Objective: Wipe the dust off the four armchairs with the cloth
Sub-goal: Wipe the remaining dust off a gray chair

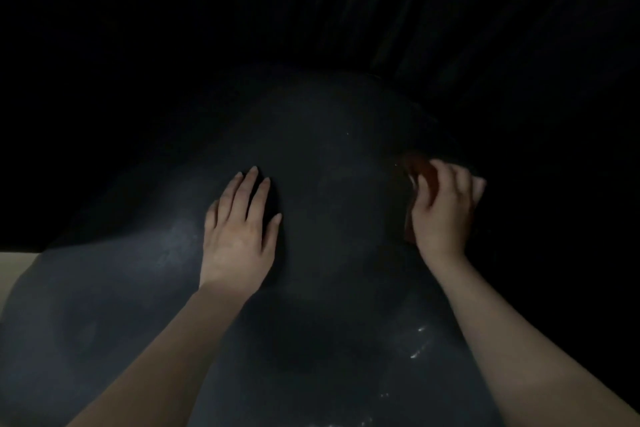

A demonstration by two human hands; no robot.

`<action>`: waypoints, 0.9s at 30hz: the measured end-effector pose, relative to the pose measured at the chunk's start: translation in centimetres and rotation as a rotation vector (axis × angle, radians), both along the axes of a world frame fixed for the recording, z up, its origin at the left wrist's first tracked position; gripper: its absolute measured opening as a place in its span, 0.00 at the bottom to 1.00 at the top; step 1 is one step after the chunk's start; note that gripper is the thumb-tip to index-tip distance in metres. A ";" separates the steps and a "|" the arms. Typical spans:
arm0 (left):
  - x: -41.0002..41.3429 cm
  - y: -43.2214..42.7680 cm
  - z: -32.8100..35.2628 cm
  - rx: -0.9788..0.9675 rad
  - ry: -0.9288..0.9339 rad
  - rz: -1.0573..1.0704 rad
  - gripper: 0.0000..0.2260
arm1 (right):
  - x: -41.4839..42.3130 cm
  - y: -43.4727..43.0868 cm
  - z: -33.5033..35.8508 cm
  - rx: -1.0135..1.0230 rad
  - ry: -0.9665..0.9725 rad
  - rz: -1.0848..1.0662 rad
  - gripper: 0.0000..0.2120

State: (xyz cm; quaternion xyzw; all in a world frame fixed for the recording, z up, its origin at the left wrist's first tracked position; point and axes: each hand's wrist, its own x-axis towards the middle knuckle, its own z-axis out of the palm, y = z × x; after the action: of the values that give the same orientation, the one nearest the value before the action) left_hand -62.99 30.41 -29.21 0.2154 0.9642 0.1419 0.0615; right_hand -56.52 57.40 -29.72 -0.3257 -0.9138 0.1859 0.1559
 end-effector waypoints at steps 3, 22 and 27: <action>0.1 -0.1 -0.1 -0.007 0.005 -0.006 0.24 | -4.6 -1.4 0.3 -0.019 -0.018 -0.035 0.14; -2.6 -0.5 0.3 -0.007 -0.006 0.013 0.25 | -10.3 -1.1 0.3 0.017 -0.093 0.012 0.14; -2.5 0.1 0.2 -0.016 -0.013 0.036 0.25 | -10.6 -6.6 1.0 0.104 -0.115 0.533 0.15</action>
State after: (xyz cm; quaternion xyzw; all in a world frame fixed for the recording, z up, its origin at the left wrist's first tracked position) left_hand -65.53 30.46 -29.05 0.1966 0.9686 0.1367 0.0667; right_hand -67.13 50.78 -28.69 -0.0753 -0.9830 0.1542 0.0660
